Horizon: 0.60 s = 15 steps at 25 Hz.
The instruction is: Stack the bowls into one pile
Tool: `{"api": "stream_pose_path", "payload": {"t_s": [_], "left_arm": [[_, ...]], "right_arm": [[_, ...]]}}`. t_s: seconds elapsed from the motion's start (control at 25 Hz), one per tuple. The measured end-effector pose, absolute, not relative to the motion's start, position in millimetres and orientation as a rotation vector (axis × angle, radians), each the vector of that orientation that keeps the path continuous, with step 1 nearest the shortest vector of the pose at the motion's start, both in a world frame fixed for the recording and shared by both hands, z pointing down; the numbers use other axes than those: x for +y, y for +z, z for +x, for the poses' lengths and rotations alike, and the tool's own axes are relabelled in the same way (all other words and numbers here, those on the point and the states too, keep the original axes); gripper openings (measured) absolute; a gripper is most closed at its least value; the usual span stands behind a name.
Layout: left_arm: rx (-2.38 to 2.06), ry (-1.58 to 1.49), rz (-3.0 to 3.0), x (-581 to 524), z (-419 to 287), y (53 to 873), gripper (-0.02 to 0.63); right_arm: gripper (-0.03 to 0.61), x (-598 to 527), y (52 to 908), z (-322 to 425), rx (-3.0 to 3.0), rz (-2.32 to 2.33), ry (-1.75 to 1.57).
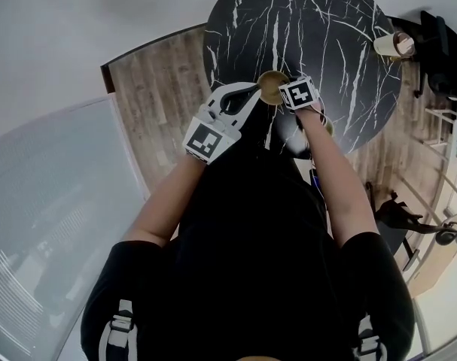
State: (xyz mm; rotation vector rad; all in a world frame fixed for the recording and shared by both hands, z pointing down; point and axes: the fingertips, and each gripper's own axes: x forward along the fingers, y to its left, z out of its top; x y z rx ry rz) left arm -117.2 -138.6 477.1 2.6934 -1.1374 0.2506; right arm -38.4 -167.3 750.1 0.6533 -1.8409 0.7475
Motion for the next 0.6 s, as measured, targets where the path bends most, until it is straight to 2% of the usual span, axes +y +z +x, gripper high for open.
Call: {"api": "stream_pose_path", "payload": {"t_s": [0.04, 0.12, 0.6], "left_arm": [[-1.140, 0.252, 2.691, -139.6, -118.3, 477.3, 0.005], [-1.146, 0.252, 2.685, -141.4, -120.0, 477.4, 0.004], [-1.133, 0.251, 2.714, -138.1, -103.9, 465.0, 0.003]], "right_arm": [[0.042, -168.4, 750.8, -37.6, -1.838, 0.661, 0.750], [0.026, -169.9, 751.2, -37.7, -1.839, 0.667, 0.765], [0.014, -168.0, 728.7, -29.5, -1.877, 0.689, 0.898]]}}
